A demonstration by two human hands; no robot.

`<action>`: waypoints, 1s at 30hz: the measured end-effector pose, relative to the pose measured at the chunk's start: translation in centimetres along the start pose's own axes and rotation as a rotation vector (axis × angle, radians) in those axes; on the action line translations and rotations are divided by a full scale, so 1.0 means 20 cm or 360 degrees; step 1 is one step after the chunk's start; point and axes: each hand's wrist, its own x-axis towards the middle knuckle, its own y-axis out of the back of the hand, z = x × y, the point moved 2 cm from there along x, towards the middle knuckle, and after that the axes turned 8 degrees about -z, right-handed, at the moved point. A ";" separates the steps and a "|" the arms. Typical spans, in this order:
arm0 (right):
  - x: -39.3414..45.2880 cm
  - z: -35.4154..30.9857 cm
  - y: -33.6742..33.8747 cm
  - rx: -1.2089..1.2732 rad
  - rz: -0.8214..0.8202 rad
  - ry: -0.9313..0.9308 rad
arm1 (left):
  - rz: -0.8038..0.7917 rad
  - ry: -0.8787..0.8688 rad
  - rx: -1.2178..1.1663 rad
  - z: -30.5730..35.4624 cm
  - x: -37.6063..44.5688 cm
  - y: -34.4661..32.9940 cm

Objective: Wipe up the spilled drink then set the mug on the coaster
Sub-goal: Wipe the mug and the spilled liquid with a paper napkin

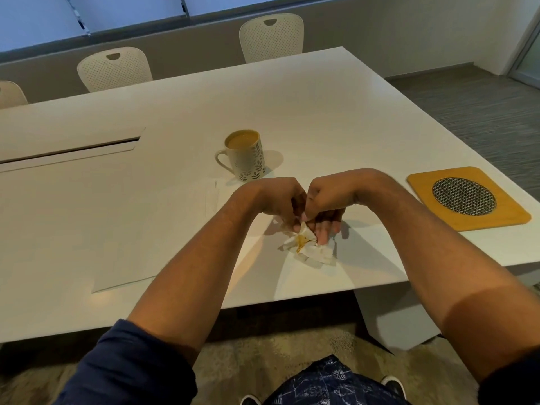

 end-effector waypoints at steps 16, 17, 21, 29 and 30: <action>-0.03 0.04 -0.11 -0.0548 0.0133 -0.0279 | -0.0006 0.0011 0.0138 0.03 0.03 -0.01; -0.02 0.05 -0.11 -0.0552 0.0169 -0.0281 | 0.0004 0.0013 0.0145 0.04 0.03 -0.01; 0.00 0.04 -0.12 -0.0582 0.0235 -0.0277 | 0.0009 0.0001 0.0158 0.04 0.02 -0.01; -0.01 0.02 -0.11 -0.0550 0.0221 -0.0249 | 0.0089 -0.0016 0.0190 0.04 0.00 -0.02; -0.01 0.01 -0.10 -0.0560 0.0244 -0.0238 | 0.0103 -0.0011 0.0195 0.04 0.00 -0.02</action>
